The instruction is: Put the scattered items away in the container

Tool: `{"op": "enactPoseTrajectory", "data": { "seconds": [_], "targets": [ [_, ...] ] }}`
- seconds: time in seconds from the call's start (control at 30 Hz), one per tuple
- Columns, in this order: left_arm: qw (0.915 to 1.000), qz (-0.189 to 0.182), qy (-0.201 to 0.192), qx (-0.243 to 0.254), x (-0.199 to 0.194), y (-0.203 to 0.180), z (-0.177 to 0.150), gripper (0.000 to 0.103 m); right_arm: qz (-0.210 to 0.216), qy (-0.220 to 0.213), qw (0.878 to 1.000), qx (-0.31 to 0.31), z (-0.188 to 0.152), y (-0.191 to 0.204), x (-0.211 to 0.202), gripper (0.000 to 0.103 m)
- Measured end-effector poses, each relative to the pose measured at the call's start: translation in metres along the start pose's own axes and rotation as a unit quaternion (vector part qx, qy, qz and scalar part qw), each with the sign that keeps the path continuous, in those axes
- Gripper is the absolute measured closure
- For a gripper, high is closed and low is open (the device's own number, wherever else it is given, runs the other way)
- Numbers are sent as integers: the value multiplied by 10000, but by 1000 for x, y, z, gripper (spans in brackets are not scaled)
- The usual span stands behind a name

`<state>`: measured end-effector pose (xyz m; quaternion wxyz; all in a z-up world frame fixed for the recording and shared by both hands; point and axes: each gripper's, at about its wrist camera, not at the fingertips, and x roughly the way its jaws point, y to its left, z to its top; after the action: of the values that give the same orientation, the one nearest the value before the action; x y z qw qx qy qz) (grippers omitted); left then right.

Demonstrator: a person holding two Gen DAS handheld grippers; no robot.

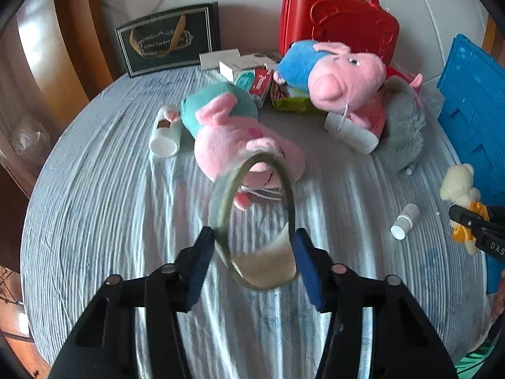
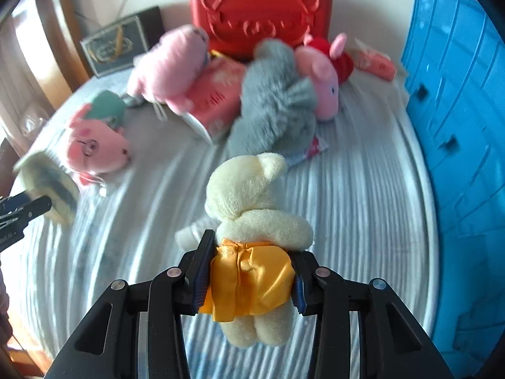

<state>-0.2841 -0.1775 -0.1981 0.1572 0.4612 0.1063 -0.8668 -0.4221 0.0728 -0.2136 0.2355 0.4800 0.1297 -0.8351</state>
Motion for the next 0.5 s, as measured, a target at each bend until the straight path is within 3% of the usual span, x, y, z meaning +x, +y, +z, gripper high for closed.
{"op": "enactPoseTrajectory", "data": {
  "seconds": [0.03, 0.2, 0.23, 0.27, 0.33, 0.4, 0.5],
  "targets": [
    [9999, -83, -54, -28, -7, 2, 3, 79, 22, -61, 10000, -43, 0, 4, -8, 62],
    [9997, -182, -149, -89, -23, 8, 3, 77, 84, -261, 9995, -142, -4, 16, -33, 62],
    [9997, -218, -57, -113, -24, 9, -2, 66, 101, -264, 9995, -135, -7, 19, -36, 62],
    [9997, -206, 10, -155, -24, 11, -6, 47, 137, -241, 9995, -119, -10, 22, -37, 62],
    [9995, -179, 15, -248, -22, 13, -15, 31, 179, -167, 9997, -91, -18, 25, -35, 62],
    [9995, -198, 88, -222, -17, 11, -19, 31, 213, -97, 9997, -80, -25, 25, -33, 62],
    [9996, 107, 264, 0, -3, 6, -24, 31, 275, 32, 9996, -29, -35, 26, -27, 62]
  ]
}}
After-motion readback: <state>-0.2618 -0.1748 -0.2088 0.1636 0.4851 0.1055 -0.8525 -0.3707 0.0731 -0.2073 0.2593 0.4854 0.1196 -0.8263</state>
